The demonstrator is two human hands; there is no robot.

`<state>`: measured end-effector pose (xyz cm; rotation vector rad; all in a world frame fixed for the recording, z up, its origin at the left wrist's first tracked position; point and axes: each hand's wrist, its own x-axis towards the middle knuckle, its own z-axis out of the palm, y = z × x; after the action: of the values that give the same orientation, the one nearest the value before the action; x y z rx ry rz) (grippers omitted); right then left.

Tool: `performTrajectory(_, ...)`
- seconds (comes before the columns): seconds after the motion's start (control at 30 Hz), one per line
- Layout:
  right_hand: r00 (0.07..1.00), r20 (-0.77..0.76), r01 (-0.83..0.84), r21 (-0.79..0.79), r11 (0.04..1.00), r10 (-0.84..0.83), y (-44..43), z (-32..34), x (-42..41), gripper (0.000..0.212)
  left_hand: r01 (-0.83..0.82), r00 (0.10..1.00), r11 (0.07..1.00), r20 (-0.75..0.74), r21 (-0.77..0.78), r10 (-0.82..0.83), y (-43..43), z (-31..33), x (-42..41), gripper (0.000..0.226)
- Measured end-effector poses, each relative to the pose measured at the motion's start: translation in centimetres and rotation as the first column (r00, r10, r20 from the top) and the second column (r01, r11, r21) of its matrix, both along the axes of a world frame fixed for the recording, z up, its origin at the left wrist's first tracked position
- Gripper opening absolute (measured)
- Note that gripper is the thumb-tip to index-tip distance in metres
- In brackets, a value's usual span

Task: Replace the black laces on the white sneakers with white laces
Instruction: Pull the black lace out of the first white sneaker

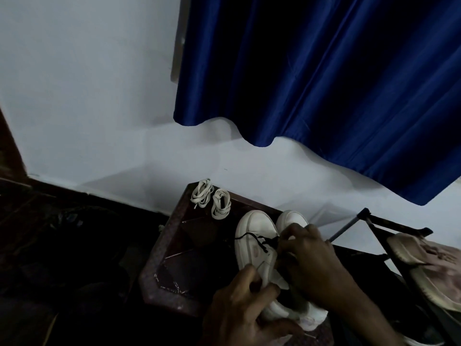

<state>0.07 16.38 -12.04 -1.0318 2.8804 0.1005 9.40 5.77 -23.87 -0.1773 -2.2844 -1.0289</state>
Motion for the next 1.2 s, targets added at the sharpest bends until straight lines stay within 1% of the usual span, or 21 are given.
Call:
performTrajectory(0.03, 1.0, 0.007, -0.02, -0.027, 0.999, 0.02, 0.5, 0.0, -0.1, 0.011, -0.001, 1.0, 1.0, 0.003, -0.004, 0.001, 0.0, 0.0, 0.0, 0.045)
performTrajectory(0.07, 0.997, 0.063, -0.037, -0.039, 0.999, 0.04, 1.2, 0.7, -0.1, 0.003, -0.002, 1.0, 1.0, 0.003, -0.001, 0.002, 0.0, 0.0, 0.0, 0.045)
performTrajectory(0.13, 0.986, 0.161, -0.025, -0.058, 0.998, 0.034, 3.0, 3.3, -0.5, 0.021, -0.006, 1.0, 1.0, -0.006, -0.005, 0.006, -0.1, 0.0, -0.2, 0.046)
performTrajectory(0.17, 0.981, 0.193, 0.012, -0.057, 0.998, -0.001, 3.8, 5.1, -0.8, 0.021, -0.008, 1.0, 1.0, -0.008, -0.015, 0.008, -0.1, -0.1, -0.3, 0.046)
performTrajectory(0.2, 0.976, 0.213, 0.064, -0.082, 0.995, -0.046, 4.3, 7.0, -1.1, 0.015, -0.009, 1.0, 1.0, -0.006, -0.02, 0.009, -0.2, -0.3, -0.3, 0.046)
performTrajectory(0.23, 0.97, 0.222, 0.132, -0.157, 0.979, -0.095, 4.7, 8.6, -1.5, 0.009, -0.008, 1.0, 1.0, -0.006, -0.015, 0.008, -0.2, -0.3, -0.3, 0.047)
performTrajectory(0.3, 0.968, 0.17, 0.228, -0.298, 0.927, -0.183, 5.1, 11.1, -2.9, 0.008, -0.012, 1.0, 1.0, -0.01, 0.002, 0.012, -0.2, -0.2, -0.2, 0.048)
performTrajectory(0.37, 0.955, 0.151, 0.298, -0.463, 0.835, -0.257, 4.7, 12.9, -4.6, 0.012, -0.029, 0.999, 1.0, -0.02, 0.012, 0.03, -0.1, -0.2, -0.2, 0.049)
performTrajectory(0.43, 0.941, 0.176, 0.33, -0.672, 0.663, -0.29, 3.1, 15.0, -6.2, 0.014, -0.048, 0.998, 0.998, -0.047, 0.051, 0.051, -0.1, -0.3, -0.2, 0.048)
performTrajectory(0.47, 0.943, 0.173, 0.312, -0.758, 0.573, -0.284, 2.0, 16.0, -7.0, 0.014, -0.064, 0.995, 0.994, -0.066, 0.083, 0.07, -0.2, -0.4, -0.3, 0.048)
performTrajectory(0.5, 0.951, 0.155, 0.276, -0.815, 0.51, -0.268, 0.8, 16.9, -7.5, 0.014, -0.082, 0.993, 0.99, -0.077, 0.114, 0.091, -0.3, -0.3, -0.2, 0.046)
performTrajectory(0.53, 0.962, 0.134, 0.236, -0.849, 0.473, -0.239, -0.6, 17.4, -8.1, 0.015, -0.102, 0.99, 0.985, -0.085, 0.137, 0.115, -0.5, -0.2, -0.1, 0.044)
performTrajectory(0.6, 0.976, 0.112, 0.187, -0.871, 0.455, -0.185, -3.5, 17.1, -9.3, 0.015, -0.166, 0.973, 0.975, -0.136, 0.151, 0.186, -0.9, 0.2, 0.2, 0.032)
performTrajectory(0.67, 0.98, 0.112, 0.179, -0.852, 0.491, -0.163, -6.0, 15.8, -10.0, 0.012, -0.215, 0.952, 0.966, -0.191, 0.141, 0.24, -1.4, 0.7, 0.7, 0.021)
performTrajectory(0.7, 0.98, 0.116, 0.185, -0.829, 0.527, -0.162, -6.6, 14.6, -10.3, 0.011, -0.223, 0.954, 0.968, -0.179, 0.116, 0.242, -1.6, 1.0, 0.9, 0.017)
performTrajectory(0.83, 0.967, 0.155, 0.253, -0.691, 0.677, -0.202, -5.6, 8.4, -11.5, 0.011, -0.232, 0.973, 0.972, -0.007, -0.017, 0.232, -1.6, 1.7, 1.5, 0.018)
performTrajectory(0.97, 0.944, 0.008, 0.291, -0.49, 0.822, -0.329, -2.3, 2.7, -11.1, 0.011, -0.247, 0.969, 0.969, 0.035, 0.015, 0.246, -1.4, 2.7, 1.6, 0.012)
performTrajectory(1.03, 0.939, -0.01, 0.31, -0.398, 0.863, -0.342, -0.9, 1.2, -10.5, 0.013, -0.283, 0.959, 0.956, 0.036, 0.077, 0.281, -1.7, 3.4, 1.0, 0.013)
performTrajectory(1.1, 0.943, -0.035, 0.301, -0.325, 0.896, -0.33, -0.1, 0.4, -9.5, 0.019, -0.291, 0.956, 0.945, 0.082, 0.15, 0.281, -2.5, 4.1, -0.1, 0.022)
performTrajectory(1.17, 0.955, -0.076, 0.245, -0.336, 0.909, -0.285, 0.3, 0.0, -8.0, 0.03, -0.258, 0.953, 0.962, 0.184, 0.087, 0.24, -2.9, 4.3, -1.2, 0.023)
performTrajectory(1.2, 0.965, -0.087, 0.197, -0.383, 0.902, -0.247, 0.3, -0.1, -7.1, 0.03, -0.231, 0.948, 0.971, 0.24, 0.063, 0.21, -2.9, 4.3, -1.6, 0.022)
